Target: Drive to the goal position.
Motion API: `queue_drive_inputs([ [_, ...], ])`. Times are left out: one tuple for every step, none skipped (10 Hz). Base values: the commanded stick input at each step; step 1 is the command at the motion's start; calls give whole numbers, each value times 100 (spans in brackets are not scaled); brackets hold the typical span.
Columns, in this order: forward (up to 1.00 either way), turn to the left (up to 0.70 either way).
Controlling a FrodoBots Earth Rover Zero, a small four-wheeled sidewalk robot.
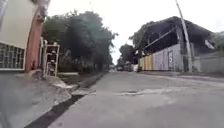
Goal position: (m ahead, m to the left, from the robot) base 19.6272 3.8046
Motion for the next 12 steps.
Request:
queue_drive_inputs([
  [70, -3],
  [70, -3],
  [70, -3],
  [70, -9],
  [70, -18],
  [70, -18],
  [70, 0],
  [70, 0],
  [70, 0],
  [70, 0],
  [70, 0],
  [70, -1],
])
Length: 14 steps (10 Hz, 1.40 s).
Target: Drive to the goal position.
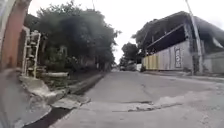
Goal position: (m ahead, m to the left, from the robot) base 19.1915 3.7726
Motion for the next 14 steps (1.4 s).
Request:
queue_drive_inputs([
  [70, -2],
  [70, -34],
  [70, -33],
  [70, -22],
  [70, -1],
  [70, 0],
  [70, -24],
  [70, -33],
  [70, -35],
  [70, -35],
  [70, -35],
  [70, -2],
  [70, 0],
  [70, 0],
])
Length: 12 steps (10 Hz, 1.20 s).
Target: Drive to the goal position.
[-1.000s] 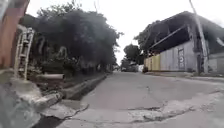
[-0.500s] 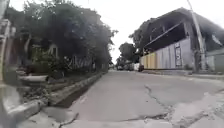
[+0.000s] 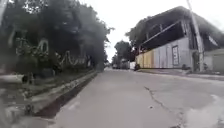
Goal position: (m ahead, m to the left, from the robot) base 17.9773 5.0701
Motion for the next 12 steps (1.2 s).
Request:
queue_drive_inputs([
  [70, 0],
  [70, 0],
  [70, 0],
  [70, 0],
  [70, 0],
  [70, 0],
  [70, 0],
  [70, 0],
  [70, 0],
  [70, 7],
  [70, 29],
  [70, 35],
])
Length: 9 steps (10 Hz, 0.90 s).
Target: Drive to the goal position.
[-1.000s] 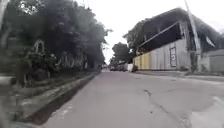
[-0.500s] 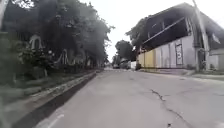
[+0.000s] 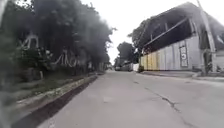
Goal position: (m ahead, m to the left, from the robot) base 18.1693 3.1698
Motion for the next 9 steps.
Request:
queue_drive_inputs([
  [70, 20],
  [70, 4],
  [70, 0],
  [70, 0],
  [70, 0],
  [70, 0],
  [70, 0],
  [70, 0],
  [70, 0],
])
